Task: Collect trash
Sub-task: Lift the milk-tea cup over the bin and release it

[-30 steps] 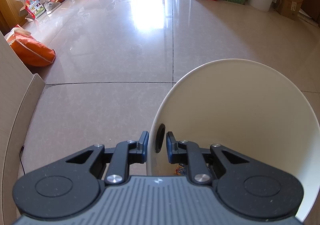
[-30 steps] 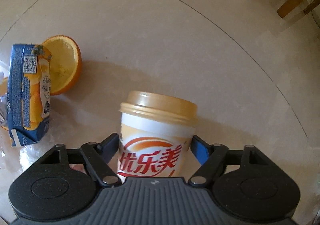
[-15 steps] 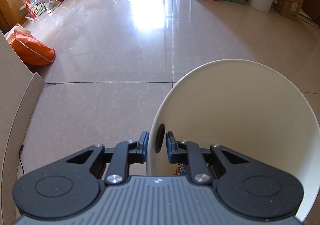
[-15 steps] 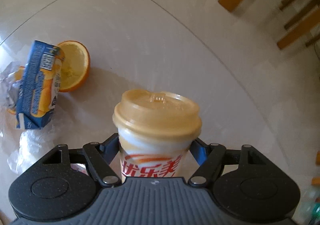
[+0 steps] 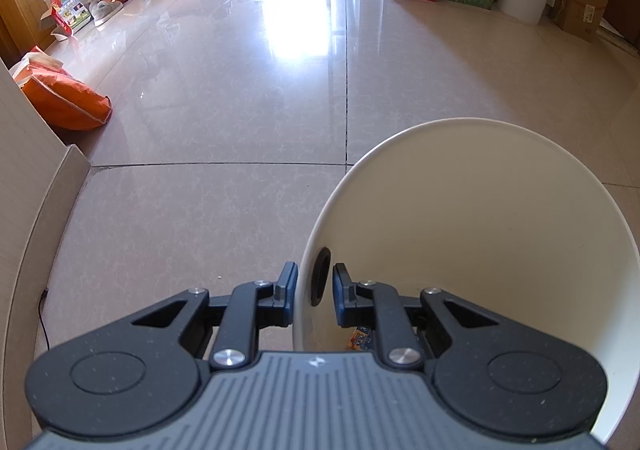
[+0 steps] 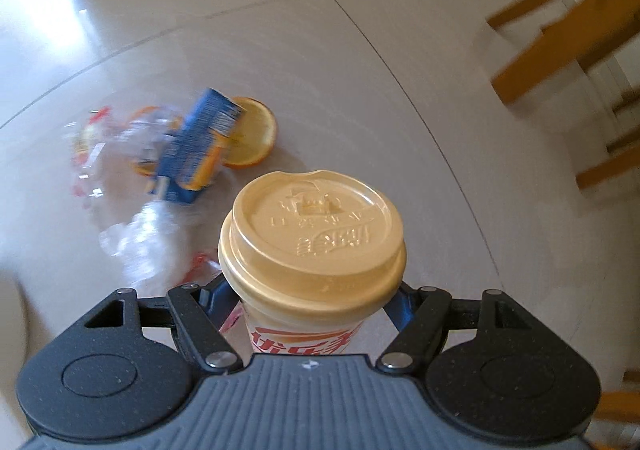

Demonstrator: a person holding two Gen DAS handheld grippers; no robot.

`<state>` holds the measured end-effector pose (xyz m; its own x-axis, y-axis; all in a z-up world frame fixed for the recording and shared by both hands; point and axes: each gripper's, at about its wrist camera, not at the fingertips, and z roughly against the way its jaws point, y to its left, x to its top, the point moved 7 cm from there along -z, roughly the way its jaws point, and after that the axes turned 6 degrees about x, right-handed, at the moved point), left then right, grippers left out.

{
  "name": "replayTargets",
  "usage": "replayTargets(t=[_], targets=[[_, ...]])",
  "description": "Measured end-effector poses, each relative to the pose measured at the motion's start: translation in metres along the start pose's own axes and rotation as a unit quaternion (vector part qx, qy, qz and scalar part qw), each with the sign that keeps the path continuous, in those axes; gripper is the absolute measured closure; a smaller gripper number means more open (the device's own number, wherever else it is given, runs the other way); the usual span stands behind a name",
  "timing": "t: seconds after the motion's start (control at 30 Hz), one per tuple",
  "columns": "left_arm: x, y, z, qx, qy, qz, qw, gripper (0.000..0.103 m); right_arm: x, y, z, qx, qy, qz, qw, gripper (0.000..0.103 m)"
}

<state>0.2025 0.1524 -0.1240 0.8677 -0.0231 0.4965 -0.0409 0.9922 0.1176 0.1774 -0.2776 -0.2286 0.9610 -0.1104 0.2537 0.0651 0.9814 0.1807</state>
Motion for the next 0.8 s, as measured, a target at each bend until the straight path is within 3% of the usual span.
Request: replayTargets(t=[0.43, 0.8], targets=[[0.001, 0.001, -0.001, -0.004, 0.001, 0.004, 1.0000, 0.087, -0.008, 0.076, 0.084, 0.075, 0.018, 0.124, 0.989, 0.025], [-0.001, -0.003, 0.000, -0.001, -0.002, -0.005, 1.0000, 0.087, 0.011, 0.179, 0.167, 0.173, -0.021, 0.233, 0.957, 0.025]])
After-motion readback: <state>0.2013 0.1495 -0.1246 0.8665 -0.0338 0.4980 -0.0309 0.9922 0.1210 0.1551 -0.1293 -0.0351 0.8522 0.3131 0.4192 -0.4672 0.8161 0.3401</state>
